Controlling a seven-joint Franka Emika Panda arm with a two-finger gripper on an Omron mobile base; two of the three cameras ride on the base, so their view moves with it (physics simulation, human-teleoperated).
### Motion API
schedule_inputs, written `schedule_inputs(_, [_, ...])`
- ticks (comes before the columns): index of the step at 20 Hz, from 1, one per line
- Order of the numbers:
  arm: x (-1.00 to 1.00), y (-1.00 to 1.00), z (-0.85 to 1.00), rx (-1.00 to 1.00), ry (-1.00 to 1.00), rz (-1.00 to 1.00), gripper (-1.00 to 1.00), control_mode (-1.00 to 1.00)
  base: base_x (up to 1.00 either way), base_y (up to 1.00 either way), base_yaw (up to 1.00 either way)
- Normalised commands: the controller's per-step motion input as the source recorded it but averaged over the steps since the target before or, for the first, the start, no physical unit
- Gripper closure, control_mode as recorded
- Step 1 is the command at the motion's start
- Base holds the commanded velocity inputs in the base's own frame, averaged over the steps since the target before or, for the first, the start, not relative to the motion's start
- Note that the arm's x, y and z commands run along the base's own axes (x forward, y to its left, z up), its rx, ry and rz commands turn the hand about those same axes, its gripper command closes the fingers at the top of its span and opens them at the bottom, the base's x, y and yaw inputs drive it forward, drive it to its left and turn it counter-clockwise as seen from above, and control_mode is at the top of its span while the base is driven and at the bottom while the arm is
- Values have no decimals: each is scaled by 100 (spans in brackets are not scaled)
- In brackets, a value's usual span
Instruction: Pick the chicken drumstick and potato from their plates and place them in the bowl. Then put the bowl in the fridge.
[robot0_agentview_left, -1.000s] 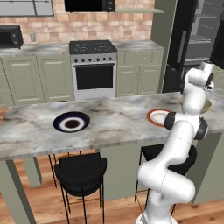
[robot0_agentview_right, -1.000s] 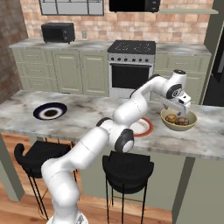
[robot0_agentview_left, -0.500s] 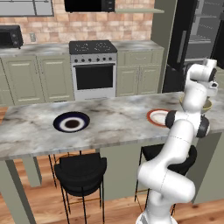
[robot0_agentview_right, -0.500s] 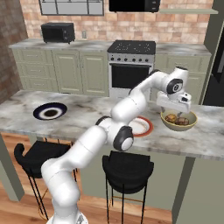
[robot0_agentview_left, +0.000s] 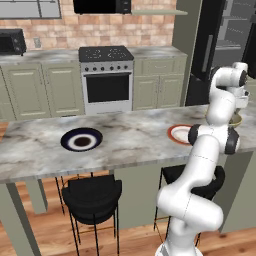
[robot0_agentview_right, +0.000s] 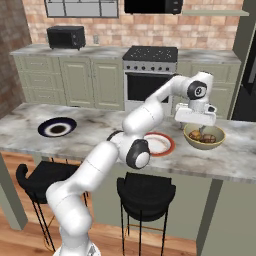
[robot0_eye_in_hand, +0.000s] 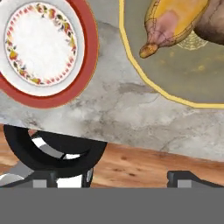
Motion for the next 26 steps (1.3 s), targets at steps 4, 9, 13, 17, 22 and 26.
schedule_inputs(4, [-63, 41, -6, 0, 0, 41, -100, -100, 0, 0, 0])
schedule_inputs(9, [-64, 39, -8, 0, 0, 43, -100, -100, 0, 0, 0])
schedule_inputs(13, [-70, 30, -13, 0, -4, 31, -100, -100, 0, 0, 0])
schedule_inputs(17, [-70, 29, -21, 0, -22, 19, -100, -100, 0, 0, 0])
schedule_inputs(22, [-76, 27, -35, 0, -44, 6, -100, -100, 0, 0, 0])
schedule_inputs(26, [-78, 44, -37, -4, -61, 0, -100, -100, 0, 0, 0])
